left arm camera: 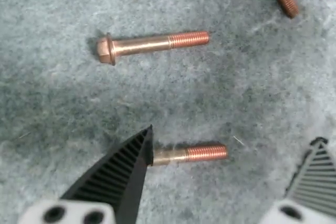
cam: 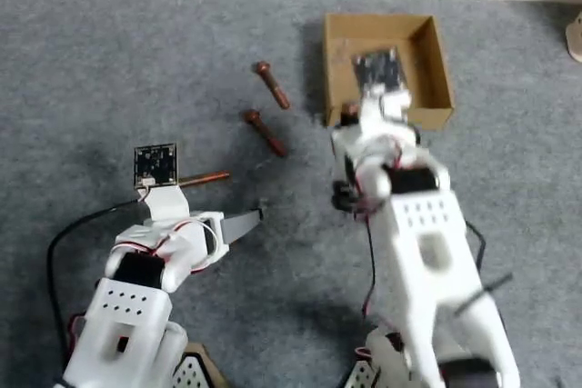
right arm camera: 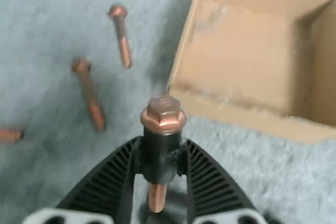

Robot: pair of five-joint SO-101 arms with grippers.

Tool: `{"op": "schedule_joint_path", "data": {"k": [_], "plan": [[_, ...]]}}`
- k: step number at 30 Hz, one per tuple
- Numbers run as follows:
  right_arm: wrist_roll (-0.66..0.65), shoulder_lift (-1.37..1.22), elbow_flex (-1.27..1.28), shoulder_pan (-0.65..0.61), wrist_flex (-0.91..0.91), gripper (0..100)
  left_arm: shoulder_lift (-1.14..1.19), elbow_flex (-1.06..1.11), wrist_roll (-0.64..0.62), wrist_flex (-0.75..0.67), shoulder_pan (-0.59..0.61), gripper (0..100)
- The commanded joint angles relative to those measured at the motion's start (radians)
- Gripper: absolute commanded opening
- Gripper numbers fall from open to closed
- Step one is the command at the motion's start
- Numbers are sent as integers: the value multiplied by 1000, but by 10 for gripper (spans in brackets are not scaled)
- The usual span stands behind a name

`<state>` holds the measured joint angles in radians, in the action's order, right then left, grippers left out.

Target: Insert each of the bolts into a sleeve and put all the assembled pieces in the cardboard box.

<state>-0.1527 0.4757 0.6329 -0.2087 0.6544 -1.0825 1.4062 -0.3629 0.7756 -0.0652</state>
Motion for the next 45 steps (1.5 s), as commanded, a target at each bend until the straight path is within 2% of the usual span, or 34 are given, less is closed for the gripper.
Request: {"op": "schedule_joint_path", "data": {"k": [1,16,23,28,30,33,34,40,45], "plan": [[17,-157,-251,27,-25,5,-15,-2,8,2,16,409],[20,-760,-880,42,-22,5,-15,8,8,0,15,408],[115,-932,-966,93,-22,5,-15,10,8,0,15,408],[117,-980,-960,79,-22,11,-15,10,8,0,15,408],[117,-981,-960,61,-10,43,-15,10,8,0,13,408],[121,-981,-978,41,122,174,-15,12,8,0,15,408],[121,-981,-1007,33,160,190,-15,12,8,0,15,408],[124,-981,-1239,30,421,89,-15,12,8,0,15,408],[126,-983,-1400,30,665,80,-15,13,8,0,15,408]]}}
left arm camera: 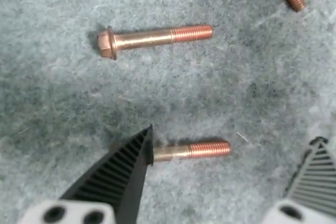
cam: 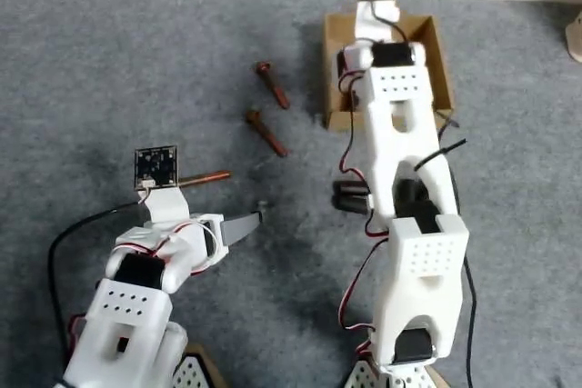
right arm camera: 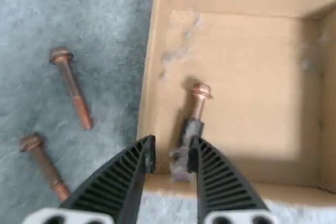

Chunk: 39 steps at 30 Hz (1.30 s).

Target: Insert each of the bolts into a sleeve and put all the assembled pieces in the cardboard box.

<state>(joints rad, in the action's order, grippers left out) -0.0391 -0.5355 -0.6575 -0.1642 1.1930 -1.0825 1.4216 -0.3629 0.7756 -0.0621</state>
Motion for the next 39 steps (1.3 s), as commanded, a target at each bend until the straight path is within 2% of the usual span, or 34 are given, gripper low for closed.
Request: {"op": "schedule_joint_path", "data": {"k": [1,5,9,12,16,24,27,33,39], "plan": [[25,27,-131,-13,174,80,-15,-2,8,0,12,408],[130,27,-173,25,334,80,-15,-2,8,0,10,408],[126,28,-203,58,476,80,-15,-2,8,0,10,408],[72,30,-249,82,567,80,-15,-2,8,0,10,408],[49,68,-265,150,572,80,-15,-2,8,0,8,408],[-12,308,142,179,565,80,-15,-2,8,0,7,408],[-12,398,320,174,495,80,-15,-2,8,0,7,408],[-41,458,670,231,200,80,-15,-2,8,0,7,408],[-66,458,865,288,1,80,-15,-2,8,0,7,408]]}}
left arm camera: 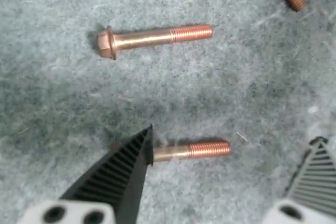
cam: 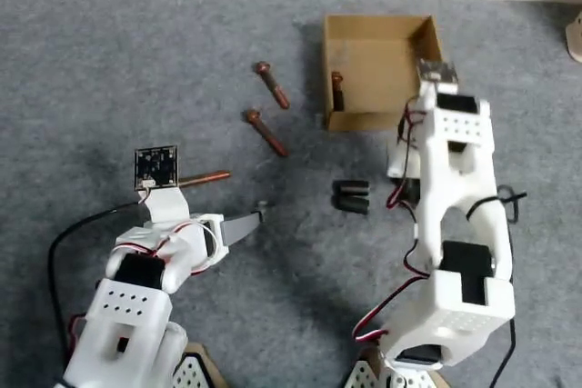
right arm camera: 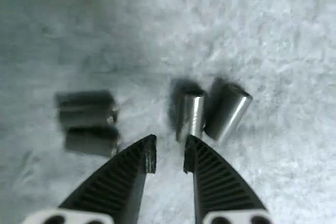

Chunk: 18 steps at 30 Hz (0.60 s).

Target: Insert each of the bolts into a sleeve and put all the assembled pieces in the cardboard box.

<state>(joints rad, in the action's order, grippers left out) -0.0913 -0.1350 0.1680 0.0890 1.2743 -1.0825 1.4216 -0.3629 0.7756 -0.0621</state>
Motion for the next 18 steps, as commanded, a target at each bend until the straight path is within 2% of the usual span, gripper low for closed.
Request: {"op": "schedule_joint_path", "data": {"k": [1,18], "plan": [[-14,58,53,39,-99,80,-15,-2,8,0,7,408],[-14,54,174,44,-266,80,-15,-2,8,0,7,408]]}}
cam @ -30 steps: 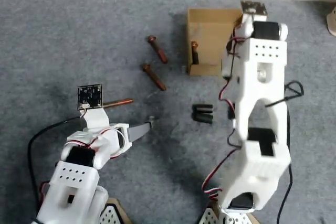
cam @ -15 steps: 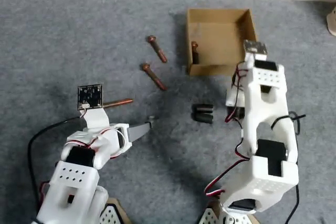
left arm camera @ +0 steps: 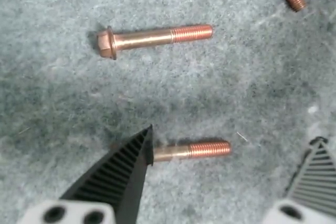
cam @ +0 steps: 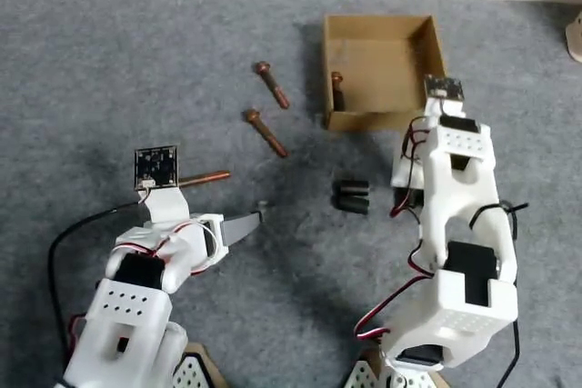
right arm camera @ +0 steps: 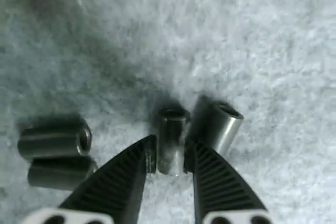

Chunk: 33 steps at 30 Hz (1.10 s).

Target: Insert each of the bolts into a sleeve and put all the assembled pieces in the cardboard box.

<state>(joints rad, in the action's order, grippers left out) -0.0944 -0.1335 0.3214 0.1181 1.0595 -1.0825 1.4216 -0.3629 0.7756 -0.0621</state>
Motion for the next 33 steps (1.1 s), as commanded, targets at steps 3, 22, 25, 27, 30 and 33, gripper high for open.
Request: {"op": "schedule_joint_path", "data": {"k": [3,22,25,27,30,33], "plan": [[-11,53,88,15,-114,80,-15,-2,8,0,7,407],[106,62,398,-8,-438,4,-15,-42,8,5,13,407],[106,64,400,-8,-456,4,-15,-50,8,2,13,409],[106,64,400,-8,-456,4,-15,-54,0,2,15,408],[107,64,400,-8,-456,4,-15,-51,0,6,13,408],[107,64,400,-8,-456,4,-15,-44,-52,14,16,407]]}}
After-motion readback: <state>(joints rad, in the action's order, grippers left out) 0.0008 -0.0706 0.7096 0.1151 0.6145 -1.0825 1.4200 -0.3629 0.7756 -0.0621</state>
